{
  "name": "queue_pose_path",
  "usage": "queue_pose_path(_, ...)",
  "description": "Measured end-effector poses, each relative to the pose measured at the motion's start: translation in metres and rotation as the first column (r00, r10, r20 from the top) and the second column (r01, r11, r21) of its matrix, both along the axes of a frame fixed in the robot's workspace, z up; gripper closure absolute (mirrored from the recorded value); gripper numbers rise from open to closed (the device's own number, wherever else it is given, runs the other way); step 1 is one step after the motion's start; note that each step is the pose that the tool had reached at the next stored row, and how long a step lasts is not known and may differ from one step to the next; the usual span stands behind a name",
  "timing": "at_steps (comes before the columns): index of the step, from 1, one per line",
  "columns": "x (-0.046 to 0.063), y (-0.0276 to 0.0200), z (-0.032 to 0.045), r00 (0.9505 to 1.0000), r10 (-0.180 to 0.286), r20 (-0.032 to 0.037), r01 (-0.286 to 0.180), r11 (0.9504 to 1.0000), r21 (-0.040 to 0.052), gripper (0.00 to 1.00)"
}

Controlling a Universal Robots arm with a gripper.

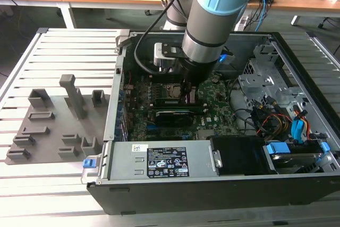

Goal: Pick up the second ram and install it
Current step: 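Insert the second ram into the second slot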

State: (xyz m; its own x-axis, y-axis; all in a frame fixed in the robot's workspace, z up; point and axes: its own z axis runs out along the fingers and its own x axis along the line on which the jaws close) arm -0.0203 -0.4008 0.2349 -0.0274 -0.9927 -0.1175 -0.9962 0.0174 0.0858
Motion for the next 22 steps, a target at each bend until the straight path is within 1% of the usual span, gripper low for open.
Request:
queue_pose_path(2,0.0000,0.0012,-0.0015,1.0000,-0.002,0.0001,0.002,1.0000,0.0002,0.86)
queue_pose_path(4,-0.0007,0.0014,-0.0032,1.0000,-0.005,0.0000,0.005,1.0000,0.0018,0.86)
queue_pose_path(10,-0.0025,0.0026,-0.0055,1.0000,-0.006,0.0001,0.006,0.9999,0.0108,0.86)
queue_pose_path(14,-0.0025,0.0027,-0.0094,1.0000,-0.006,-0.0001,0.006,0.9999,0.0109,0.86)
queue_pose_path(18,-0.0025,0.0028,-0.0102,1.0000,-0.006,0.0000,0.006,0.9999,0.0109,0.86)
queue_pose_path(19,-0.0024,0.0032,-0.0104,1.0000,-0.006,0.0001,0.006,1.0000,0.0077,0.86)
queue_pose_path(22,-0.0025,0.0088,-0.0102,1.0000,-0.006,0.0001,0.006,0.9999,-0.0115,0.86)
